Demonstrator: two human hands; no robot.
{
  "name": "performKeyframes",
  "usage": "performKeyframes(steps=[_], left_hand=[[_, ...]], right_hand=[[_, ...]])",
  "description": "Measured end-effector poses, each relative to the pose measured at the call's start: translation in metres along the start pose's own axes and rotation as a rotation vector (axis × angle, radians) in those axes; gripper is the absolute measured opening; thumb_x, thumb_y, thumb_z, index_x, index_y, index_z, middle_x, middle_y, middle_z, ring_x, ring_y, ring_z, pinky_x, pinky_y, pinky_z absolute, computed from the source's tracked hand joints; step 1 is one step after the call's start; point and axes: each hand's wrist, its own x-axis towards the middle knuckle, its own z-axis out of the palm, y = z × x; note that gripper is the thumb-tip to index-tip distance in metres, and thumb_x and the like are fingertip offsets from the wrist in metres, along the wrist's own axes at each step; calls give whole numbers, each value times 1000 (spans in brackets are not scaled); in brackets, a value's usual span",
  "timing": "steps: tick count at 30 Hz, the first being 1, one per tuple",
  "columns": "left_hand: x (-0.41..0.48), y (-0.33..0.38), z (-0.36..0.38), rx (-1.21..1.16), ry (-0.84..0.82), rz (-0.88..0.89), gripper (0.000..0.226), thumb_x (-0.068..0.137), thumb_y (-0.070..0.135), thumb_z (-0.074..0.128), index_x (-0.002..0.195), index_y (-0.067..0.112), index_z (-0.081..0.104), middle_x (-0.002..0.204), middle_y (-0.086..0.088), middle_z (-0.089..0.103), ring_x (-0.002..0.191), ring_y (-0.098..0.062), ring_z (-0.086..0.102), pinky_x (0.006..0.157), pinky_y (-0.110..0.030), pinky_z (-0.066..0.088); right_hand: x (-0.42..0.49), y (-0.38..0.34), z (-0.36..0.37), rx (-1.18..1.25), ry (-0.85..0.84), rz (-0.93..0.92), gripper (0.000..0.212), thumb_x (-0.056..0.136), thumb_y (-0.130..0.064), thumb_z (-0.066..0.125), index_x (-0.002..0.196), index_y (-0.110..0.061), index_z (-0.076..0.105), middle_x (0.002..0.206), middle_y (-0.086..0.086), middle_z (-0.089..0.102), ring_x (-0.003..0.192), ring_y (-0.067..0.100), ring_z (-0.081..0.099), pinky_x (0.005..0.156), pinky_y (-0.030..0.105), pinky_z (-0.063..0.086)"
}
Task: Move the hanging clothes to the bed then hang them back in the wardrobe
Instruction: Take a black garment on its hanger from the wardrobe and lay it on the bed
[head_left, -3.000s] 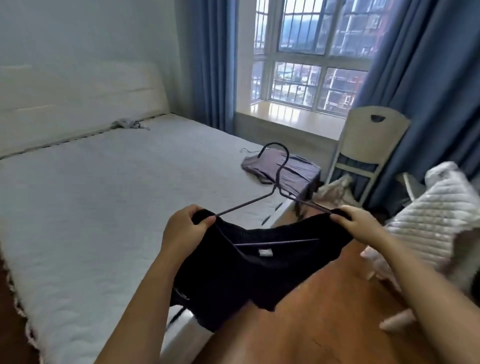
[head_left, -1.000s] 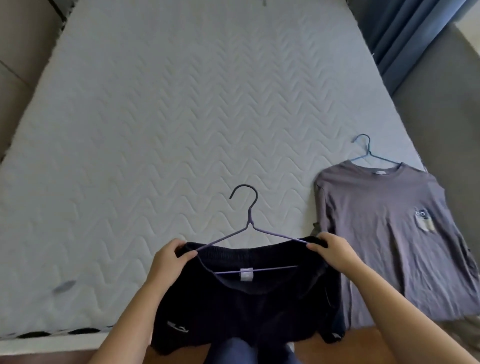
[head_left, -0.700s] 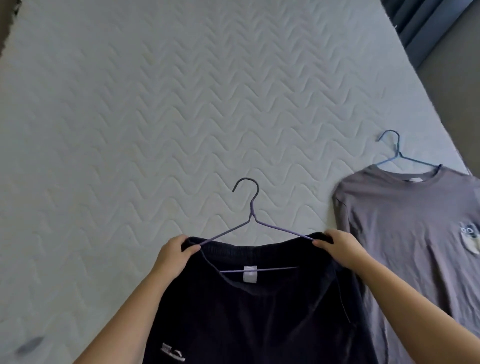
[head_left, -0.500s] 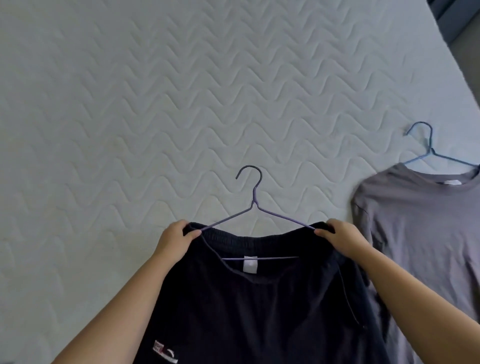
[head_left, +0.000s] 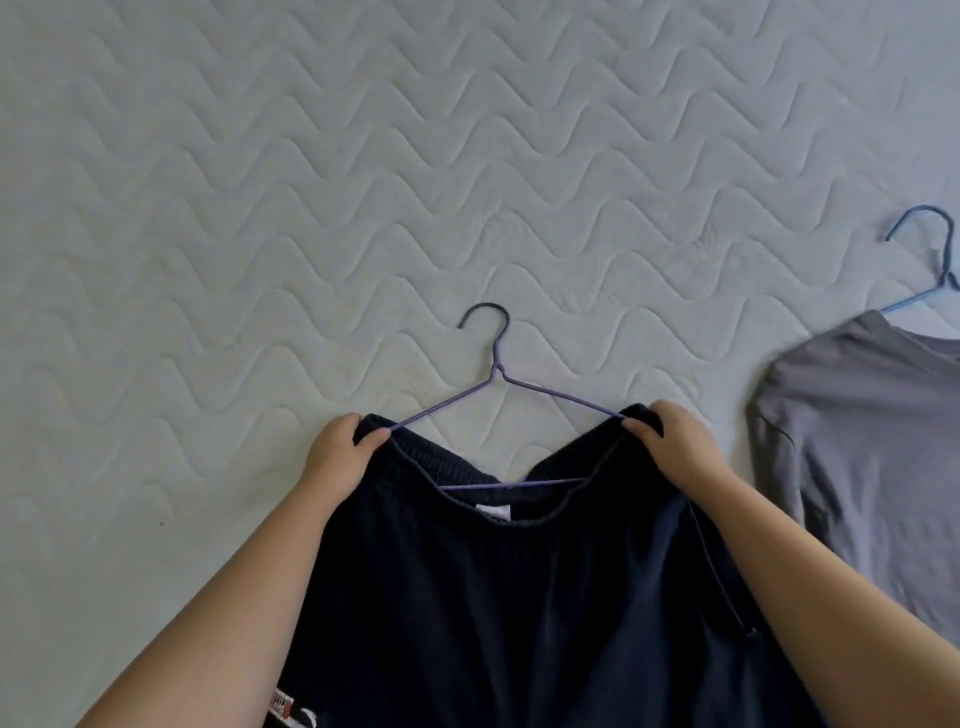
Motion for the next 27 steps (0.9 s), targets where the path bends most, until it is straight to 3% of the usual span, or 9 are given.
performKeyframes(steps=[4, 8, 11, 16, 19, 23, 27], left_hand=[[-4, 7, -5, 155, -48, -53, 27, 90, 33, 51, 98, 7, 56, 103, -12, 62, 95, -30, 57, 86, -43, 46], [-33, 11, -16, 144, 97, -38, 35, 87, 26, 56, 118, 10, 52, 118, -14, 58, 109, -31, 54, 92, -44, 45], [-74, 13, -26, 10, 160, -32, 34, 88, 21, 55, 119, 8, 52, 120, -12, 55, 110, -27, 53, 95, -37, 43], [-162, 4, -28, -93, 64, -48, 28, 91, 19, 50, 117, 10, 53, 115, -7, 55, 98, -14, 52, 82, -22, 38], [-218, -6, -28, -159, 27, -150, 27, 92, 19, 48, 117, 12, 53, 109, 0, 53, 99, -16, 55, 78, -23, 40], [-293, -26, -27, -212, -24, -269, 25, 93, 16, 46, 116, 10, 54, 109, -1, 55, 107, -19, 55, 85, -23, 40], [-363, -62, -24, -330, 27, -388, 16, 91, 12, 48, 103, 14, 57, 102, -6, 60, 99, -23, 58, 82, -28, 43]], right_hand=[[-17, -10, -7, -54, 4, 47, 34, 91, -36, 49, 104, -5, 53, 111, 18, 55, 106, 36, 51, 85, 41, 42], [-54, -10, -20, -83, 70, 60, 42, 90, -25, 51, 128, -7, 46, 130, 16, 47, 121, 34, 43, 95, 43, 39], [-88, -3, -26, -51, 93, 31, 42, 88, -14, 52, 128, -5, 47, 130, 18, 48, 121, 35, 43, 97, 42, 39], [-156, 14, -19, -23, -44, 68, 44, 89, -14, 49, 132, -8, 43, 135, 13, 45, 123, 31, 44, 98, 40, 40], [-199, 21, -9, 14, -135, 132, 46, 90, -16, 49, 134, -9, 41, 135, 13, 45, 120, 30, 47, 96, 36, 42], [-252, 28, 3, 88, -239, 243, 46, 90, -18, 50, 133, -7, 41, 134, 14, 50, 117, 28, 53, 81, 26, 38], [-299, 36, 14, 91, -377, 268, 40, 89, -21, 53, 125, -5, 49, 119, 14, 61, 107, 27, 59, 75, 23, 37]])
